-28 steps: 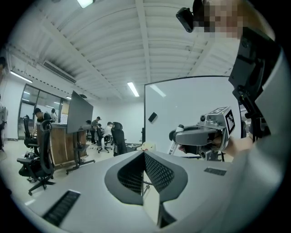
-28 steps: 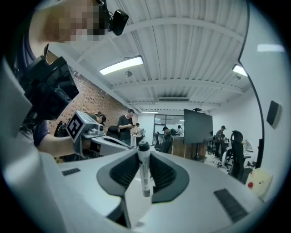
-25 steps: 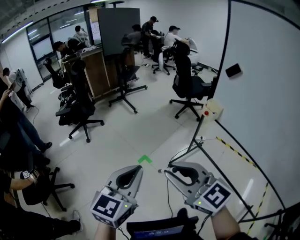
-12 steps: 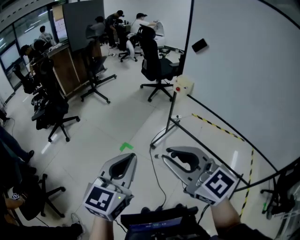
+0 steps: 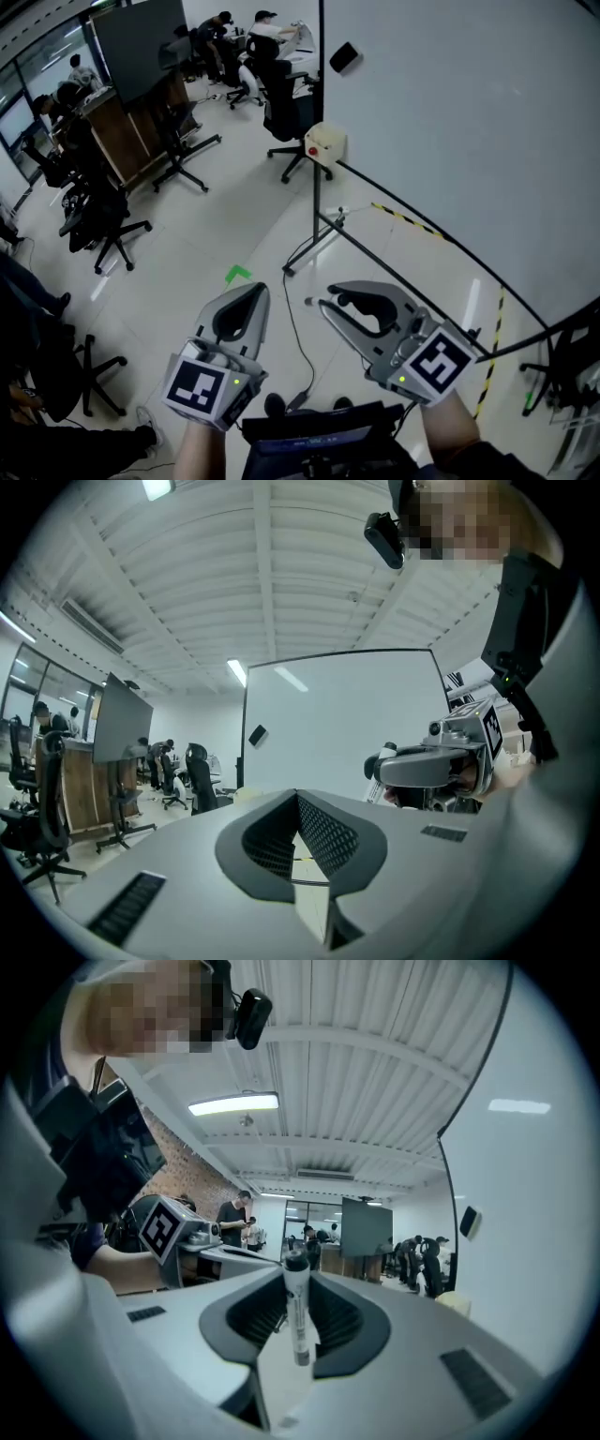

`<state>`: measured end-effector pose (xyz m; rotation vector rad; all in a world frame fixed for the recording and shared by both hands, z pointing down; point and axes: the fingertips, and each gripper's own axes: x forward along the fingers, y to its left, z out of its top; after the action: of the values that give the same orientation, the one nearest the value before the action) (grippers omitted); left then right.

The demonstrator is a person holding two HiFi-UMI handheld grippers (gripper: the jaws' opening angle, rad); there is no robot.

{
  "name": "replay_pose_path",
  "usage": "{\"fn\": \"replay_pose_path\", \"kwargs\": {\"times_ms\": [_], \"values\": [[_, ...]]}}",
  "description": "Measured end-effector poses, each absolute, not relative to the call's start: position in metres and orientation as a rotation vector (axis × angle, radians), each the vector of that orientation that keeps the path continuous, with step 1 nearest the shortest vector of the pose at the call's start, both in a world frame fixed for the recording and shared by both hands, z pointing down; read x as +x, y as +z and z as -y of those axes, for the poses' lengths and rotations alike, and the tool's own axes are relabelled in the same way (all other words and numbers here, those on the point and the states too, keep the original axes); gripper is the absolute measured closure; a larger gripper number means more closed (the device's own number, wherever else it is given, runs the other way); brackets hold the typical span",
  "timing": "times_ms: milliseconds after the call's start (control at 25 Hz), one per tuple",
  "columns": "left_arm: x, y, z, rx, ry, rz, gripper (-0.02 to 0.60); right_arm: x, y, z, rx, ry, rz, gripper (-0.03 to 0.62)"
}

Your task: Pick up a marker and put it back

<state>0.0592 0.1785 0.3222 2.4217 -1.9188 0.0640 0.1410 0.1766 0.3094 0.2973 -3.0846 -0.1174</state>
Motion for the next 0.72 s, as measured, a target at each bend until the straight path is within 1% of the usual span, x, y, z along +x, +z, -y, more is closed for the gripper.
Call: {"fn": "replay_pose_path", "kwargs": {"times_ms": [160,320,520,720], "values": [[0.107,0.323,-0.173,2.388,0.110,1.970,0.583,0.194,0.315,-0.161,0.267,-0.017,3.124,0.496],[0.130,0.327,-0.184,2.323,0.142,2.032,0.583,0.218,0.320,-0.163,0.208,0.009,3.131,0.496],[0.129,0.324,-0.208,2.292,0.160,2.077,0.583,0.223,0.316,-0.181,0.178,-0.011,3.142,0.496],[0.113,0.324,-0.230,2.278,0.167,2.089,0.583,0.203,0.317,-0.205,0.147,-0.013,3.134,0.496]]}}
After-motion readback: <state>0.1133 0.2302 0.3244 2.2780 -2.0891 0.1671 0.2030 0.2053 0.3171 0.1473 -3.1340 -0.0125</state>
